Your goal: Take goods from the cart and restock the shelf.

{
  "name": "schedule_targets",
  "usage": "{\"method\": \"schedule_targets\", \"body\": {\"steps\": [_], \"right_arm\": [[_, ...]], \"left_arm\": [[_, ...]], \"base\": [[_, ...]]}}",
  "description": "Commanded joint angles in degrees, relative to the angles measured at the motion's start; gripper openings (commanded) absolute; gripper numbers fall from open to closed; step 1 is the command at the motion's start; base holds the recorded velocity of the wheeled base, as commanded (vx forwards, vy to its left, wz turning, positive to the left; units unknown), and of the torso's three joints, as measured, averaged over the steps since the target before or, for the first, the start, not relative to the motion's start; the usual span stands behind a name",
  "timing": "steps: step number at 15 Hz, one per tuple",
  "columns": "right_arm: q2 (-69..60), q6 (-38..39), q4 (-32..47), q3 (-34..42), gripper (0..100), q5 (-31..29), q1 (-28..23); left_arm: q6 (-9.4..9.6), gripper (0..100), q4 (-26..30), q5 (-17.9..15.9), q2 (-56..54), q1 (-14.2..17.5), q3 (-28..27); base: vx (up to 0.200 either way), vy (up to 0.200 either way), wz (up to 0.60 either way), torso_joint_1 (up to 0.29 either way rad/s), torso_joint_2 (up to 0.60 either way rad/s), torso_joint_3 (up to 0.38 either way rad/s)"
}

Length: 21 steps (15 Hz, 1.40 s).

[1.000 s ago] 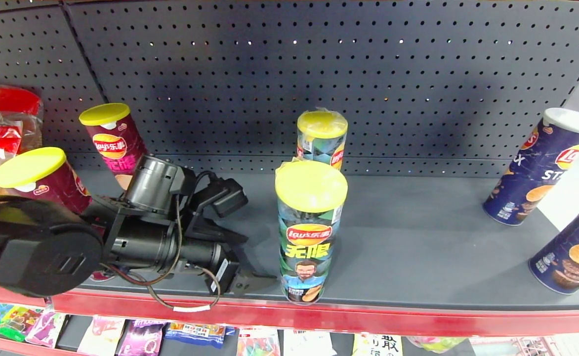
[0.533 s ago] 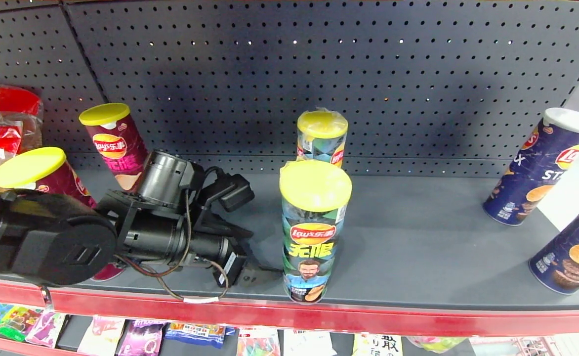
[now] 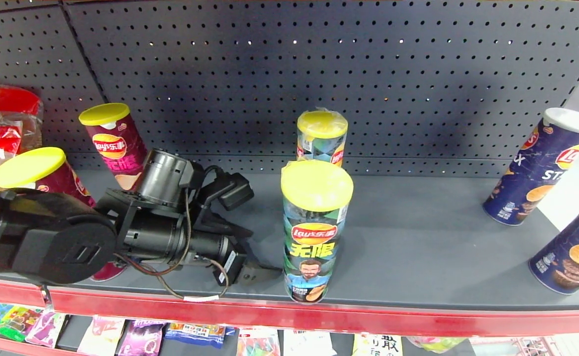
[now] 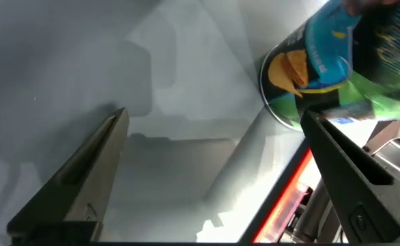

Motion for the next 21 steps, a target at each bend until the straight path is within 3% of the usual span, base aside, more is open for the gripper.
{"method": "schedule_targets", "body": {"steps": [1, 6, 8, 11, 13, 16, 17, 19, 21], "right_arm": [[-0.02, -0.01, -0.01, 0.01, 100, 0.01, 0.01], [-0.02, -0.01, -0.01, 0.01, 100, 0.01, 0.01], [-0.02, -0.01, -0.01, 0.01, 100, 0.01, 0.01], [-0.02, -0.01, -0.01, 0.01, 100, 0.01, 0.01], [-0.02, -0.01, -0.01, 0.01, 100, 0.01, 0.01], [-0.02, -0.01, -0.01, 0.01, 100, 0.01, 0.01], [-0.02, -0.01, -0.01, 0.01, 100, 0.01, 0.01], [-0.02, -0.01, -0.01, 0.01, 100, 0.01, 0.01], [-0.02, -0.01, -0.01, 0.01, 100, 0.10, 0.01]], "left_arm": [[-0.27, 100, 0.17, 0.23, -8.86, 1.93, 4.65], [-5.90, 100, 0.25, 7.70, -33.03, 3.08, 19.59], [-6.25, 100, 3.95, 8.93, -44.37, 3.34, 26.27], [-9.15, 100, 15.11, 12.18, -58.78, 11.95, 28.99], [-9.24, 100, 19.15, 12.00, -67.31, 19.33, 31.72], [-9.32, 100, 31.46, 11.74, -82.69, 30.76, 34.18], [-9.41, 100, 32.51, 11.65, -84.62, 31.55, 34.44], [-9.41, 100, 25.92, 11.65, -94.55, 32.34, 39.98], [-9.85, 100, 13.26, 16.22, -97.02, 31.64, 48.07]], "base": [[0.000, 0.000, 0.00, 0.000, 0.00, 0.000], [0.000, 0.000, 0.00, 0.000, 0.00, 0.000], [0.000, 0.000, 0.00, 0.000, 0.00, 0.000], [0.000, 0.000, 0.00, 0.000, 0.00, 0.000], [0.000, 0.000, 0.00, 0.000, 0.00, 0.000], [0.000, 0.000, 0.00, 0.000, 0.00, 0.000], [0.000, 0.000, 0.00, 0.000, 0.00, 0.000], [0.000, 0.000, 0.00, 0.000, 0.00, 0.000], [0.000, 0.000, 0.00, 0.000, 0.00, 0.000]]}}
